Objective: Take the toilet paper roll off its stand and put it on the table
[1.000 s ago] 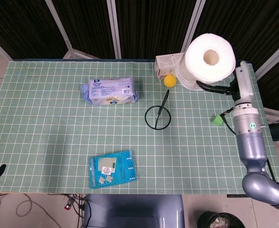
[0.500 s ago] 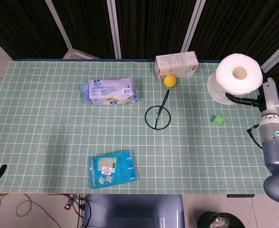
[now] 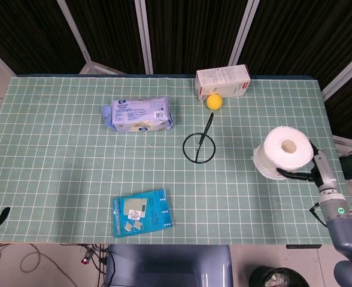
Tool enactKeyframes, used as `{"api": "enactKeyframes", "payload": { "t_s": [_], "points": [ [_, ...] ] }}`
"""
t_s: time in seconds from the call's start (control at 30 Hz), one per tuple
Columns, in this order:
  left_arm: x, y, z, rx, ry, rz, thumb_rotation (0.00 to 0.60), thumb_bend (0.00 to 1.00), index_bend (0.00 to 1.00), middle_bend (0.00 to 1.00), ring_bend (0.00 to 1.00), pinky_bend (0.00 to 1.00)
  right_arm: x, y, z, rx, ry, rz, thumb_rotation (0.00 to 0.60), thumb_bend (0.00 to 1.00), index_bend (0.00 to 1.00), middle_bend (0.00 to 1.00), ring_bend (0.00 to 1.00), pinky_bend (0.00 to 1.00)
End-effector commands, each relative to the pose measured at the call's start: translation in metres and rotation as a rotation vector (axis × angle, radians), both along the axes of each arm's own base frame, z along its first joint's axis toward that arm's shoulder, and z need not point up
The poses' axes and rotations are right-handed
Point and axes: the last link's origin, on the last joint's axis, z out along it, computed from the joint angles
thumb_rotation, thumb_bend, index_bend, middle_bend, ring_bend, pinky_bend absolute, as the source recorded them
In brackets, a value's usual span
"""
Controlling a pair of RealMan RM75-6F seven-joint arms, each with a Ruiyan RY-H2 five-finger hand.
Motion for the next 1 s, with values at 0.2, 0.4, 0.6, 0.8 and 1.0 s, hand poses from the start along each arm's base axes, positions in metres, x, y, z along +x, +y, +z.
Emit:
{"api": "enactKeyframes", "payload": {
  "t_s": [0.2, 0.4, 0.6, 0.8, 1.0],
  "points": [
    [-0.001, 0.0, 0.001, -0.001, -0.004, -0.001, 0.6, 0.22, 0.05, 0.0, 0.0, 0.0, 0.006, 0.032, -0.069, 0.104, -0.105, 0.042, 0.6, 0.0, 0.46, 0.36, 0.37, 0.18],
    [-0.001, 0.0, 0.004, 0.013, -0.009, -0.002, 0.6, 0.22, 0.05, 0.0, 0.0, 0.0, 0.016, 0.029, -0.107, 0.121, -0.119, 0.077, 0.6, 0.0, 0.46, 0.36, 0.37, 0.18],
    [-0.003, 0.001, 0.004, 0.008, -0.008, 0.001, 0.6, 0.22, 0.05, 0.0, 0.0, 0.0, 0.028, 0.026, -0.134, 0.15, -0.106, 0.118, 0.6, 0.0, 0.46, 0.36, 0.37, 0.18],
    [-0.003, 0.001, 0.005, 0.012, -0.008, 0.003, 0.6, 0.22, 0.05, 0.0, 0.0, 0.0, 0.038, 0.024, -0.152, 0.166, -0.103, 0.147, 0.6, 0.0, 0.46, 0.36, 0.37, 0.18],
    [-0.004, 0.001, 0.007, 0.016, -0.009, 0.005, 0.6, 0.22, 0.05, 0.0, 0.0, 0.0, 0.042, 0.015, -0.167, 0.169, -0.075, 0.162, 0.6, 0.0, 0.46, 0.36, 0.34, 0.17]
  ]
}}
